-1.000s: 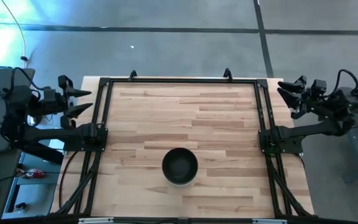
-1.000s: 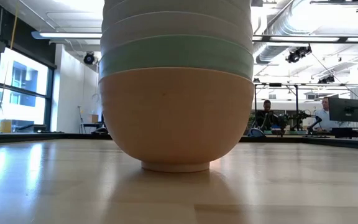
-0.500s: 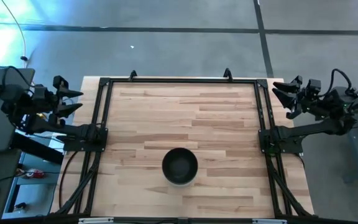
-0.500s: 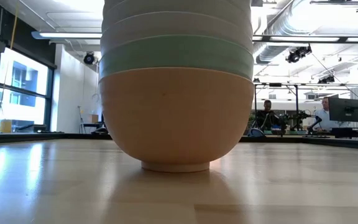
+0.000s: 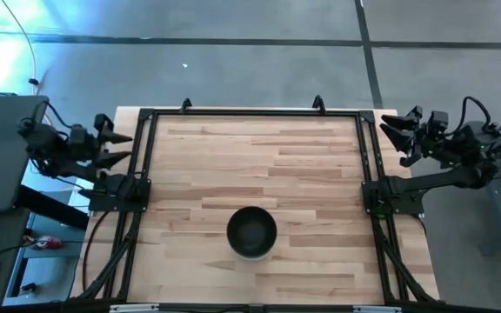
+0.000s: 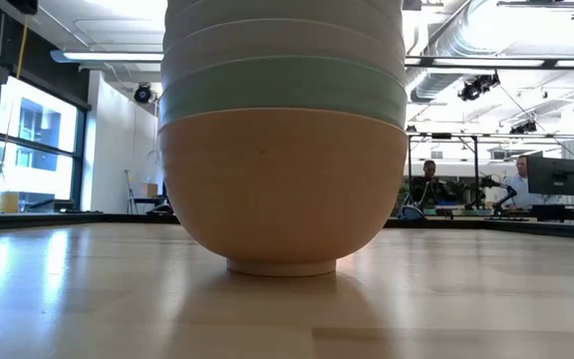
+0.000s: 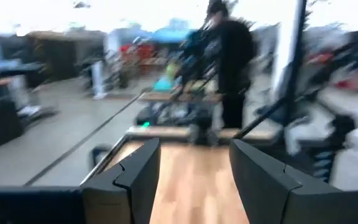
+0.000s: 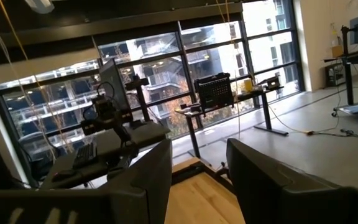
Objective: Nest bowls inside each other
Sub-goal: Return to Home Position
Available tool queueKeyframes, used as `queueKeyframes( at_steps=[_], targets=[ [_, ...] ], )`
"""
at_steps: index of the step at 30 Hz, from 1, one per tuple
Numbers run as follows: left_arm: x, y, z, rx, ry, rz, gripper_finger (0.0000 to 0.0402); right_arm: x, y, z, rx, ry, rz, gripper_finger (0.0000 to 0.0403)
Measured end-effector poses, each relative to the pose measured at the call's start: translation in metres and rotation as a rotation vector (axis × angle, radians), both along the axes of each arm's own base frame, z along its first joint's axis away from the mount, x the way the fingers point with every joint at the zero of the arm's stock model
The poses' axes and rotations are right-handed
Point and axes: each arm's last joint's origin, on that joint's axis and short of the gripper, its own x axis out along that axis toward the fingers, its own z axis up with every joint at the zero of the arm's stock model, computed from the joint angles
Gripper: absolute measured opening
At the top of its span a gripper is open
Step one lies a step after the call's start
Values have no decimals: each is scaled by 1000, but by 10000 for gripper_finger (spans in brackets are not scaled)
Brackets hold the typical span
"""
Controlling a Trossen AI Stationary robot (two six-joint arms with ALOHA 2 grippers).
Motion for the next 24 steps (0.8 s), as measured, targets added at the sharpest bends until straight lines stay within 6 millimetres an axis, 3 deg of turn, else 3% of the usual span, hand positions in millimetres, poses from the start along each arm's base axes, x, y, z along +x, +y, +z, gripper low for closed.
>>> queueKeyframes(
  at_steps=[10, 15, 24],
  targets=[
    [5, -1, 0, 2, -15, -205, 123, 0, 0, 0, -3, 1, 12, 147],
    [13, -4, -4, 18, -18, -255, 122, 0, 0, 0, 15, -5, 19, 147],
    [37, -10, -32, -38, 86, -200, 126, 0, 1, 0, 16, -6, 23, 147]
  ],
)
